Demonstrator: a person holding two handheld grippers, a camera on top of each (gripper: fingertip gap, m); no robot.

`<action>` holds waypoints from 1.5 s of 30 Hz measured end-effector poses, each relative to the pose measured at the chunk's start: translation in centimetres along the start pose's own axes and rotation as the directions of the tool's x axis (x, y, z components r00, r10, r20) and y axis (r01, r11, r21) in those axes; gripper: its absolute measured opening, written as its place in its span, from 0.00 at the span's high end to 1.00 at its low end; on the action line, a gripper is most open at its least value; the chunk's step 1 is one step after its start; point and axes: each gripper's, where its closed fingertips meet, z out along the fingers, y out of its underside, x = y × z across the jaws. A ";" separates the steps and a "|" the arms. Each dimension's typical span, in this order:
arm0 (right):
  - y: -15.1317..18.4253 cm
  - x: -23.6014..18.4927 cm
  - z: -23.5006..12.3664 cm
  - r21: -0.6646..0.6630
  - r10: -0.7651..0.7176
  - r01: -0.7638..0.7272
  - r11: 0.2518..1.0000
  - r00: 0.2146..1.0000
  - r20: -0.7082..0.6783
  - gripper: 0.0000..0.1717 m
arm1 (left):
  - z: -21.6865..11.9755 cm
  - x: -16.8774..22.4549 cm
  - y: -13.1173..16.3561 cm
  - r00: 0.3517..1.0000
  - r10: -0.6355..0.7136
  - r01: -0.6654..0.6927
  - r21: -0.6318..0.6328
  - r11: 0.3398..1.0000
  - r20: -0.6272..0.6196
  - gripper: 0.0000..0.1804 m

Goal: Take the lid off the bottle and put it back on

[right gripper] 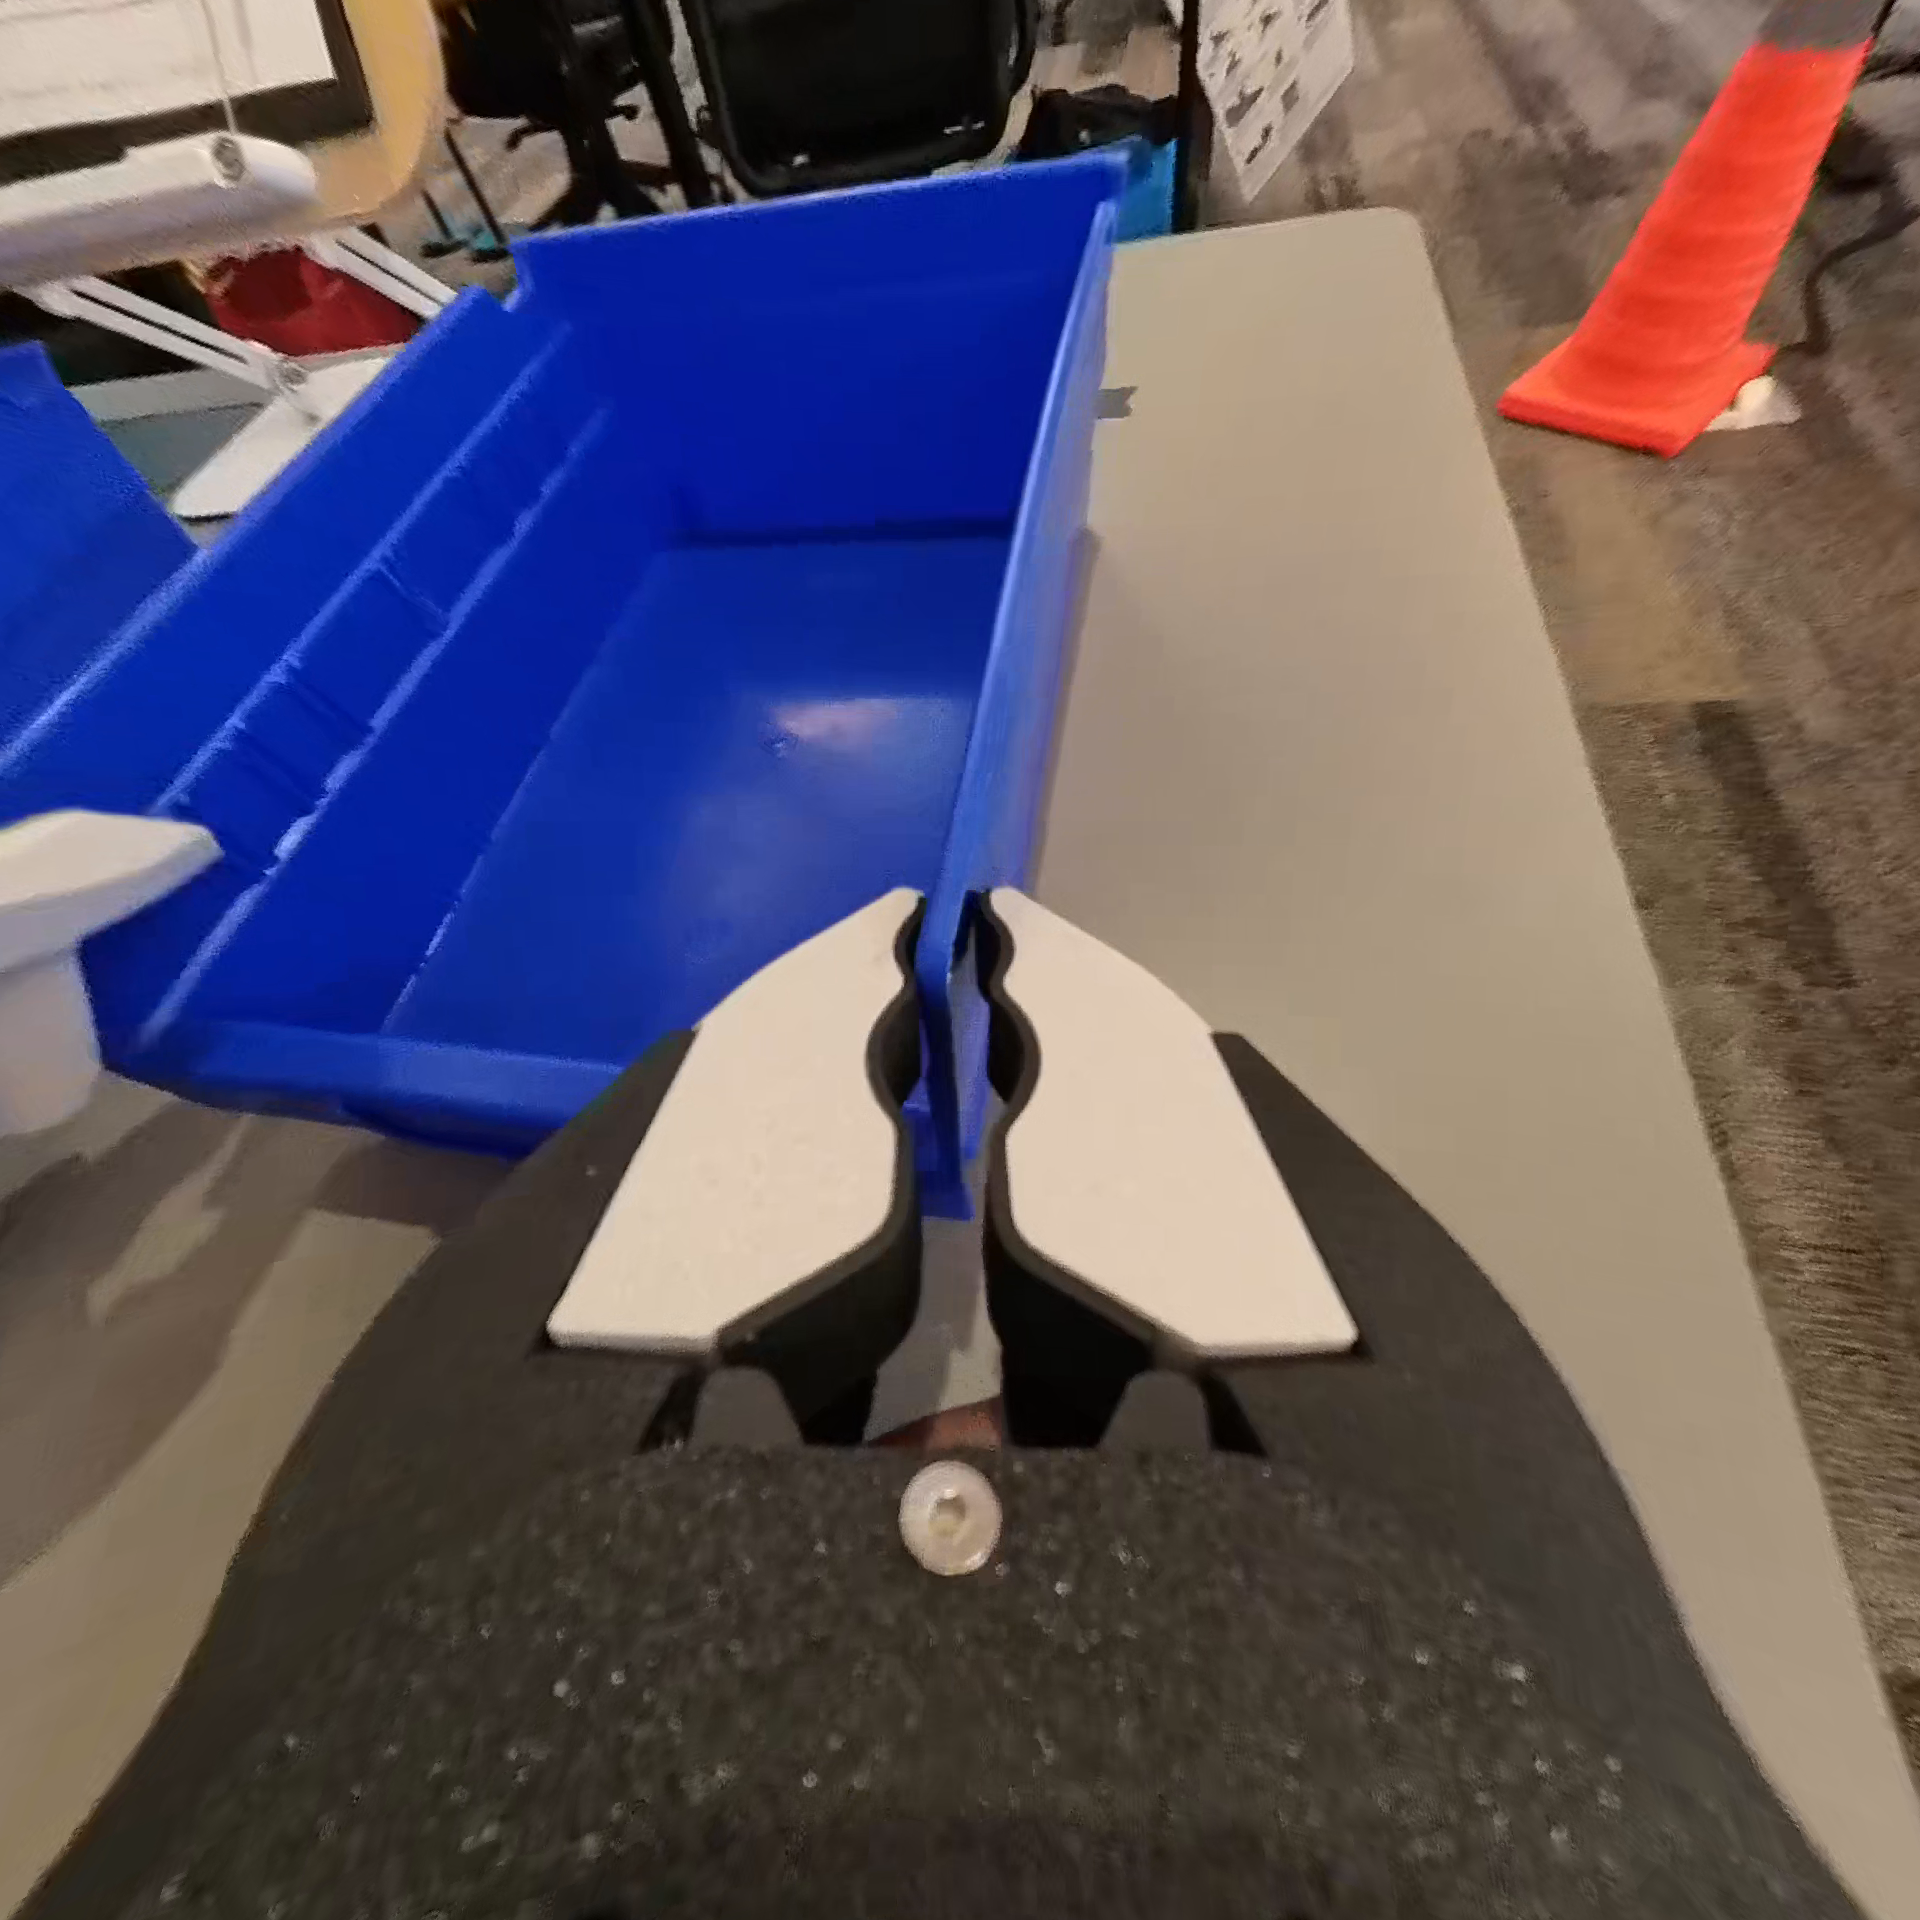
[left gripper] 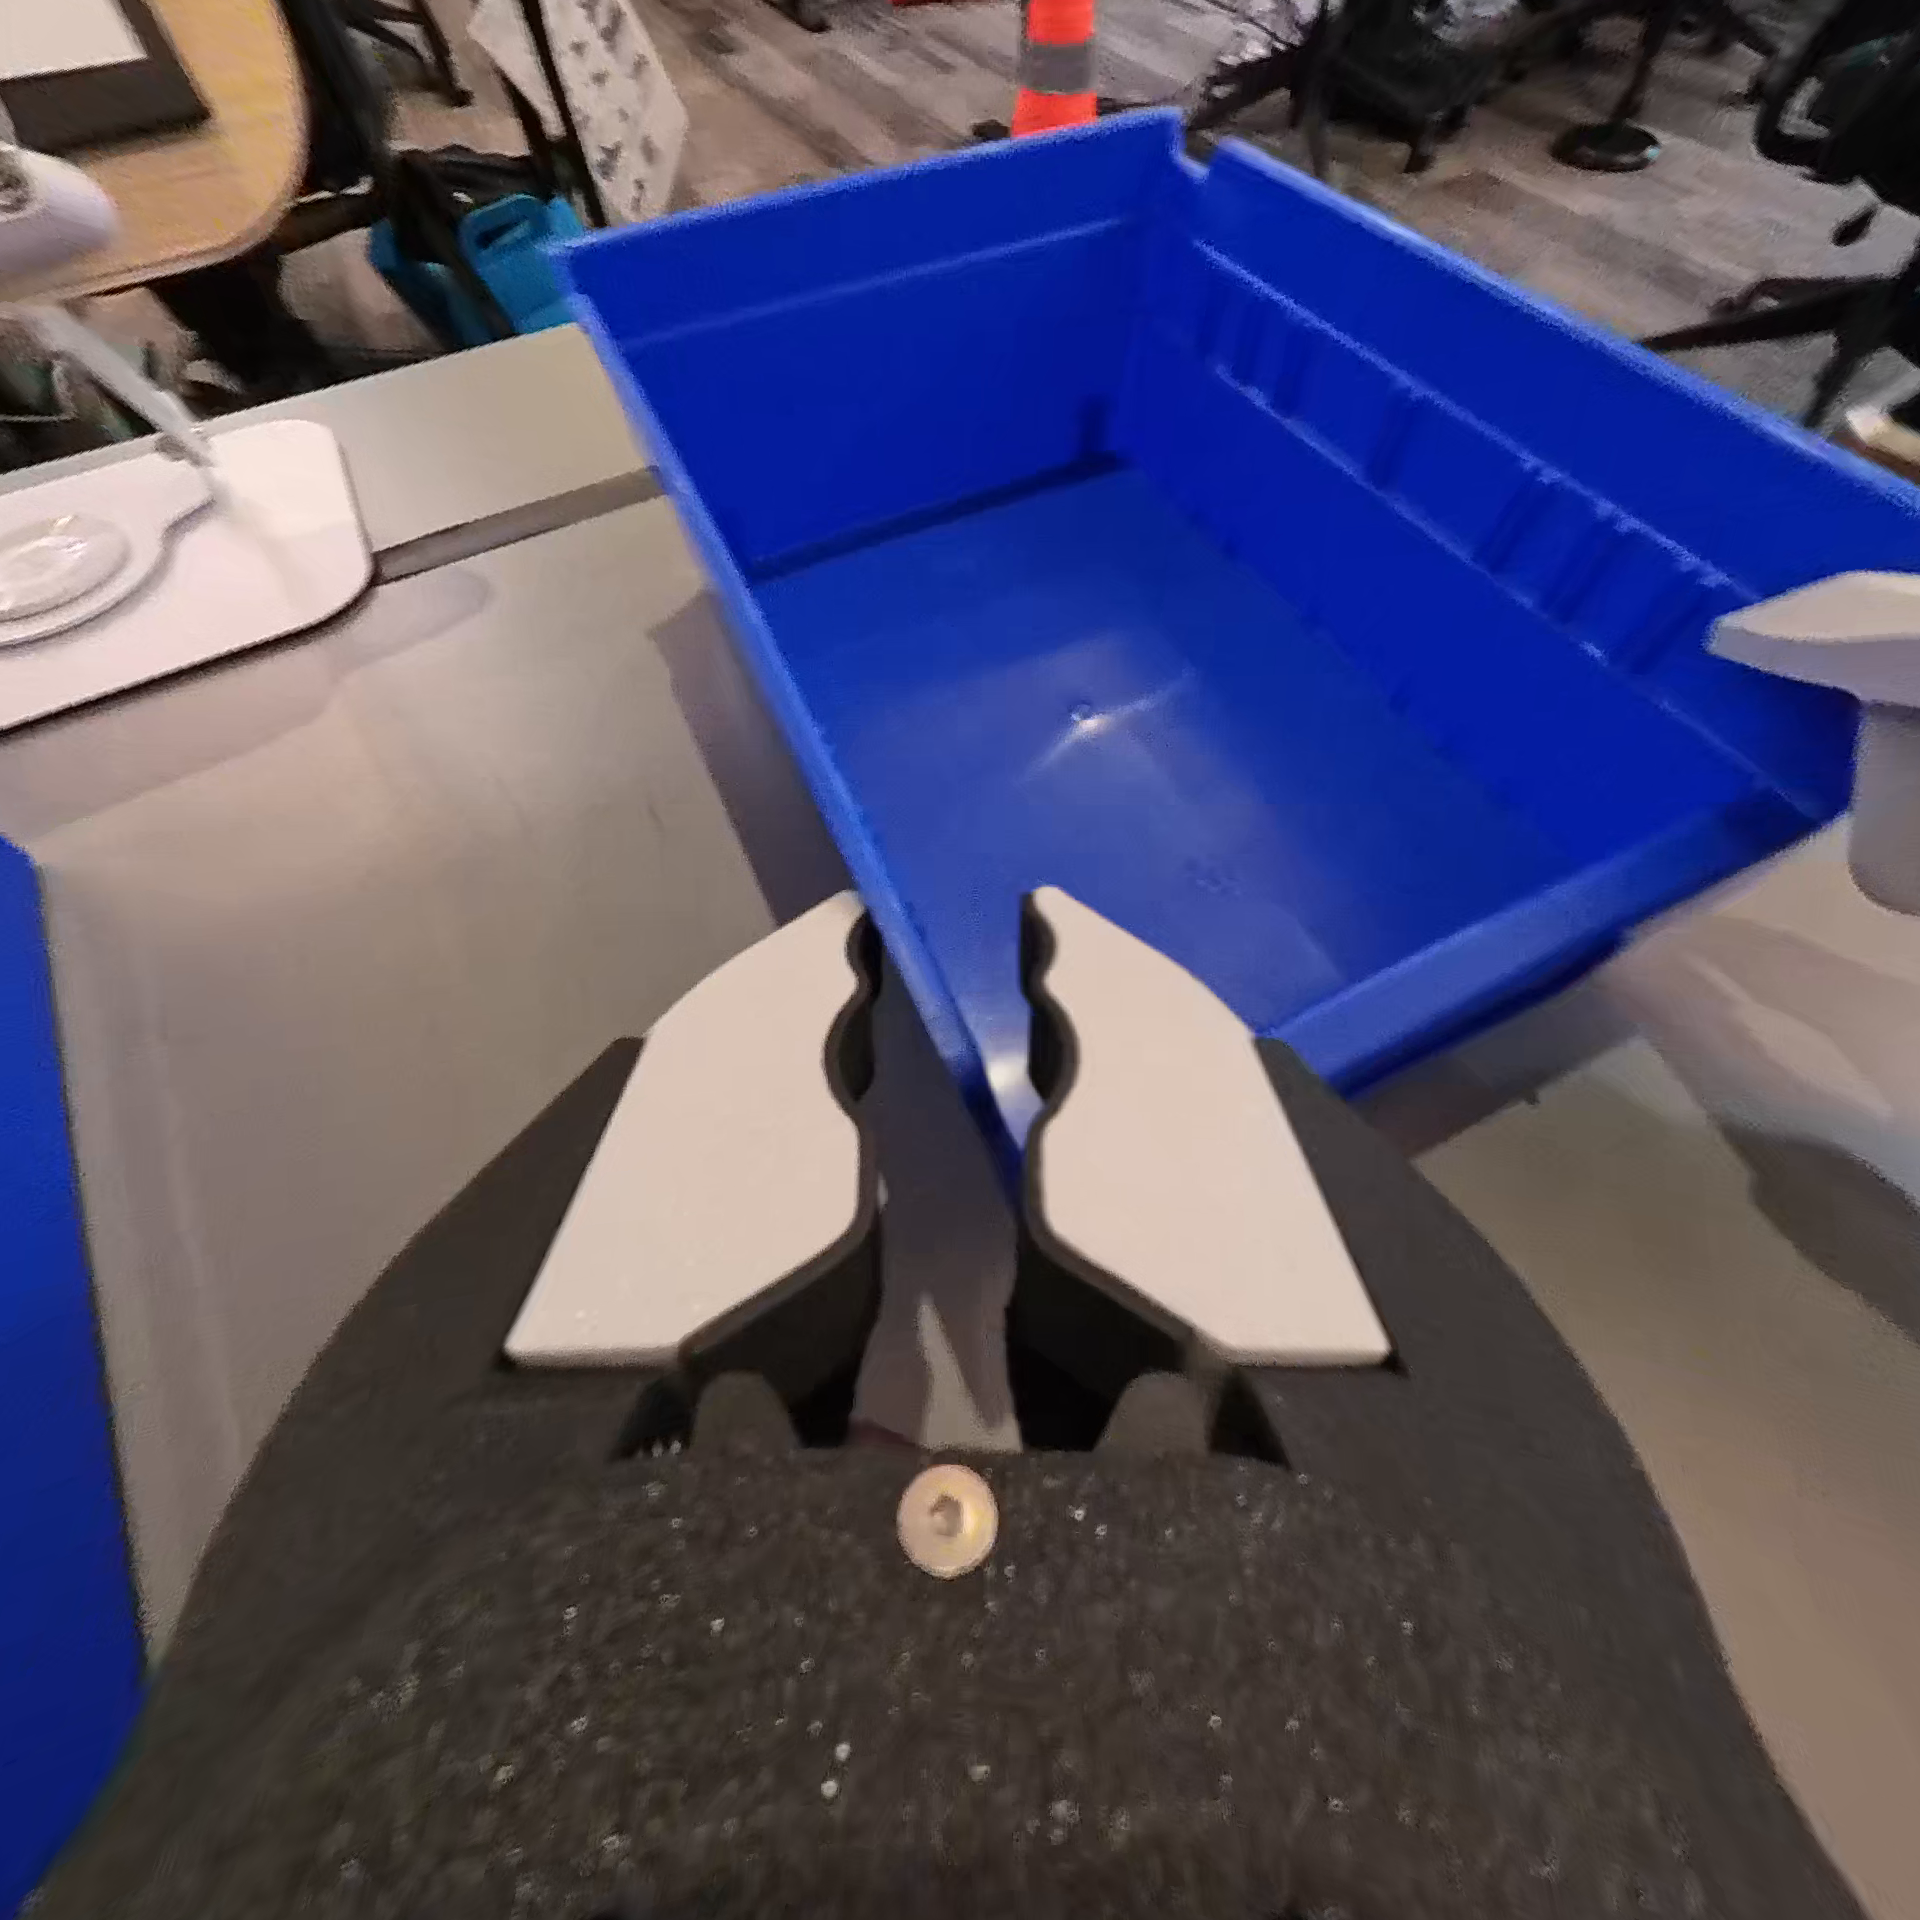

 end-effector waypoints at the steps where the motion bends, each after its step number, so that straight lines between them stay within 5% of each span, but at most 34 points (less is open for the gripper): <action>1: 0.1 -0.1 -0.1 -0.008 0.018 -0.018 1.000 1.000 0.018 0.95 | -0.2 0.4 0.1 1.000 0.027 -0.028 -0.016 0.999 -0.013 0.82; 4: 0.4 -0.7 -0.6 -0.031 -0.011 0.013 0.999 0.998 0.055 0.89 | -0.7 1.5 0.4 0.996 0.066 -0.069 -0.057 0.996 -0.059 0.72; 8: 0.7 -0.9 -1.8 -0.080 -0.085 0.089 0.993 0.995 0.049 0.83 | -1.8 2.2 0.8 0.987 0.080 -0.094 -0.096 0.991 -0.140 0.72; 12: -2.9 -0.6 -4.4 0.019 -0.072 0.071 0.997 0.997 0.003 0.76 | -5.6 1.1 -1.3 0.974 0.063 -0.077 -0.056 0.995 -0.219 0.67; 16: -8.3 -4.0 -7.5 0.161 -0.126 0.123 0.979 0.992 0.007 0.73 | -12.0 -3.3 -4.6 0.970 0.072 -0.065 0.041 0.997 -0.234 0.65; 20: -11.0 -14.1 -7.9 0.259 -0.271 0.221 0.940 0.947 0.175 0.69 | -17.1 -12.1 -3.9 0.996 0.044 -0.038 0.078 0.996 -0.083 0.63; 25: -5.9 -28.9 -3.4 0.195 -0.372 0.317 0.928 0.809 0.456 0.57 | -19.8 -24.3 3.5 0.987 -0.054 0.048 0.041 0.998 0.154 0.57; 29: 2.2 -36.6 1.8 0.030 -0.322 0.366 0.930 0.771 0.549 0.54 | -20.0 -28.3 8.8 0.971 -0.163 0.157 0.048 0.987 0.175 0.56; 30: 3.6 -37.6 2.9 0.011 -0.321 0.375 0.927 0.779 0.539 0.54 | -20.2 -28.7 8.9 0.971 -0.152 0.135 0.105 0.985 0.183 0.63; 33: 5.0 -37.6 5.8 0.008 -0.374 0.399 0.917 0.853 0.363 0.61 | -20.9 -30.3 8.9 0.954 -0.122 0.084 0.145 0.986 0.272 0.75; 37: 5.1 -37.5 6.4 0.042 -0.378 0.380 0.924 0.894 0.241 0.74 | -22.0 -31.7 8.6 0.934 -0.164 0.101 0.206 0.973 0.317 0.73; 39: 4.9 -36.9 6.6 0.035 -0.332 0.331 0.943 0.928 0.171 0.92 | -21.0 -31.9 10.0 0.936 -0.201 0.163 0.152 0.975 0.288 0.72; 41: 5.0 -37.0 6.6 0.034 -0.292 0.290 0.956 0.943 0.160 0.96 | -19.7 -31.8 11.5 0.937 -0.240 0.224 0.091 0.970 0.252 0.71; 42: 5.0 -37.0 6.6 0.038 -0.287 0.285 0.958 0.948 0.140 0.96 | -19.3 -31.8 11.9 0.939 -0.241 0.227 0.084 0.970 0.244 0.75; 43: 4.9 -36.9 6.6 0.043 -0.300 0.297 0.954 0.947 0.115 0.96 | -19.2 -31.8 12.0 0.944 -0.229 0.214 0.085 0.973 0.238 0.90; 45: 5.0 -37.2 6.4 0.057 -0.319 0.315 0.947 0.944 0.088 0.96 | -19.3 -32.4 12.1 0.941 -0.196 0.185 0.065 0.981 0.275 0.97</action>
